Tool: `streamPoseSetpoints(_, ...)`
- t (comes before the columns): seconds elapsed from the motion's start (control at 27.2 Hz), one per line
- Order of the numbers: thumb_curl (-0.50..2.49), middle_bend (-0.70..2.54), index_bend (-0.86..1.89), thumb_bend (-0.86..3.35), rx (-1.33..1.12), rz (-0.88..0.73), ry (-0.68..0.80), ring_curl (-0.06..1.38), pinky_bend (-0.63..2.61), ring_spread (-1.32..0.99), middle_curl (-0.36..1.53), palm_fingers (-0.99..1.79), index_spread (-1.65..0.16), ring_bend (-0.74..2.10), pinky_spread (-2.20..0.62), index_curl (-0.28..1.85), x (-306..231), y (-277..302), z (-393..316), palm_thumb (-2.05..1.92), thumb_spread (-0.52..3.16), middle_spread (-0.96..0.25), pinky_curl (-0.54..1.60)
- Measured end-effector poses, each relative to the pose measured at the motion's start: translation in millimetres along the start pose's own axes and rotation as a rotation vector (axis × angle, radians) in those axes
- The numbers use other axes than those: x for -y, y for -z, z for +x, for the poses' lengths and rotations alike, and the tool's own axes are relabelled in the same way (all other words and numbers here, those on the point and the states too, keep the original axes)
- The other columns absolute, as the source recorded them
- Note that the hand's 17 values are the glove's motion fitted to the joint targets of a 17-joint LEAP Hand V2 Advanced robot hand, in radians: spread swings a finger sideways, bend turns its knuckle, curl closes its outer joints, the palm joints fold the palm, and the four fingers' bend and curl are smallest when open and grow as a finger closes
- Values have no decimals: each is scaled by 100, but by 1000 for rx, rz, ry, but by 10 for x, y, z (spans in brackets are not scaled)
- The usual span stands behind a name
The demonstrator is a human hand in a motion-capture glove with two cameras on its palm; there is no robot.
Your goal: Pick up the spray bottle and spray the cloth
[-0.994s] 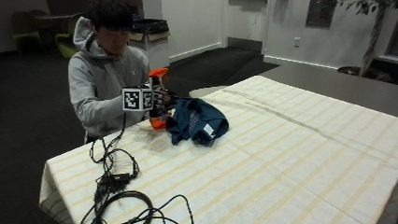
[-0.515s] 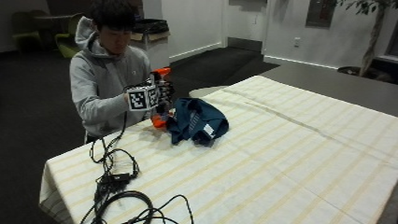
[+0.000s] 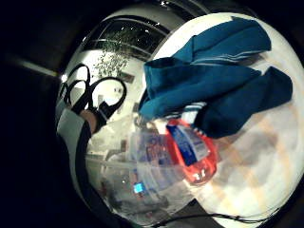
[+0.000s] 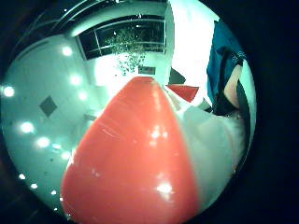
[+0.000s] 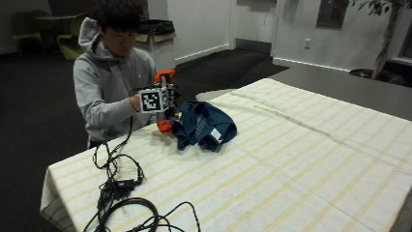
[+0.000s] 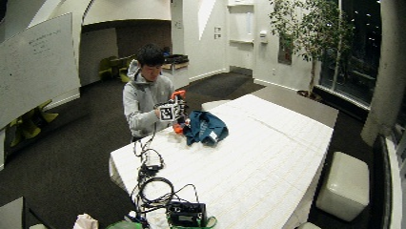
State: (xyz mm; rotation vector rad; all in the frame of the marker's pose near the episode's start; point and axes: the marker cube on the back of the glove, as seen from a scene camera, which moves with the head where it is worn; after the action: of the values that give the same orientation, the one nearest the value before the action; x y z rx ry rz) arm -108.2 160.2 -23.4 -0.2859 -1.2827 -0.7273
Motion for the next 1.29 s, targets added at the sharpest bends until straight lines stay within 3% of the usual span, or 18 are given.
streamPoseSetpoints(0.52, 60, 57, 36, -3, -37, 70, 28, 43, 33, -17, 49, 146, -20, 63, -23, 49, 49, 14, 26, 96, 60, -13, 35)
streamPoseSetpoints(0.77, 63, 58, 39, -3, -72, 73, -28, 44, 35, -17, 49, 143, -19, 65, -26, 51, 114, 104, -50, 96, 57, -13, 36)
streamPoseSetpoints(1.29, 67, 60, 41, -3, -641, -139, -340, 45, 37, -17, 49, 142, -19, 65, -27, 53, 508, 410, -648, 95, 48, -13, 37)
